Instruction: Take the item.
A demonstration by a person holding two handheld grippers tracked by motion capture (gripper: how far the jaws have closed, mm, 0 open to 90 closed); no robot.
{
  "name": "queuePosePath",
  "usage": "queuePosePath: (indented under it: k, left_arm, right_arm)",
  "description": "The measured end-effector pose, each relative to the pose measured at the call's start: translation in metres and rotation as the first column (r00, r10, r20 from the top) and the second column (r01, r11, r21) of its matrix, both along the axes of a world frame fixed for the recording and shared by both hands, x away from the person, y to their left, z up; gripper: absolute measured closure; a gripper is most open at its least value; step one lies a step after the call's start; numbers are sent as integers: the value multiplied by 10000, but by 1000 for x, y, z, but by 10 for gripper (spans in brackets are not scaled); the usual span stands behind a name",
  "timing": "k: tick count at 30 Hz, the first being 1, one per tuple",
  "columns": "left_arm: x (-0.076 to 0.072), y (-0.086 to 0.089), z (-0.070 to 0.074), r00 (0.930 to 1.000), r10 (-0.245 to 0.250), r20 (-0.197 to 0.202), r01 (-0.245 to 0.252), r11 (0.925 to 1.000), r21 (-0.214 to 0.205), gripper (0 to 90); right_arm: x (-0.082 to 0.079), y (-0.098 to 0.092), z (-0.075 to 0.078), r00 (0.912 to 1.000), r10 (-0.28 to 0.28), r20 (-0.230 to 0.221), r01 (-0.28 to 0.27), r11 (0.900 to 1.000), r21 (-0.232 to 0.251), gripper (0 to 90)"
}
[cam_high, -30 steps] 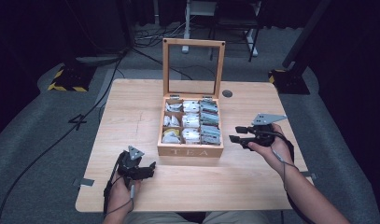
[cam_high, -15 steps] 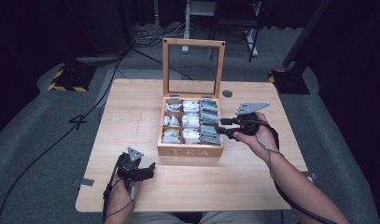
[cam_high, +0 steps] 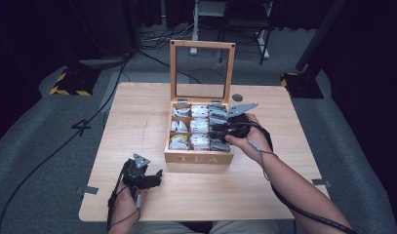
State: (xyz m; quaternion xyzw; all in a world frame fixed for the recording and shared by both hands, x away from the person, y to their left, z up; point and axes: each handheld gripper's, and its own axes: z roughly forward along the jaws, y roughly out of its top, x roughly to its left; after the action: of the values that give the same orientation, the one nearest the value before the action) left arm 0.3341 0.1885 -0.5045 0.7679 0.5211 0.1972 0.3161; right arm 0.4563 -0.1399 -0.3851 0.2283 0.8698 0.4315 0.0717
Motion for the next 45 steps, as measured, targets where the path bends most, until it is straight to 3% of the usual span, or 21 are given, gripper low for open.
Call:
queuePosePath:
  k: [10, 26, 29, 33, 45]
  left_arm:
    - [0, 0, 0, 10000, -6, 0, 6, 10000, -8, 150]
    - [0, 0, 0, 10000, -3, 4, 3, 10000, -14, 150]
    - [0, 0, 0, 10000, -2, 5, 2, 10000, 1, 150]
    - [0, 0, 0, 10000, -5, 4, 5, 10000, -7, 150]
    - [1, 0, 0, 10000, -18, 18, 18, 10000, -14, 149]
  right_arm:
    - [5, 33, -24, 9952, 596, -773, -660, 9943, -839, 698]
    - [7, 52, -45, 9867, 799, -1416, -1072, 9744, -1975, 816]
    - [8, 55, -47, 9867, 841, -1394, -1131, 9699, -2156, 900]
    - [7, 55, -46, 9863, 945, -1355, -1223, 9691, -2140, 900]
    - [7, 45, -21, 9952, 822, -523, -878, 9893, -1163, 900]
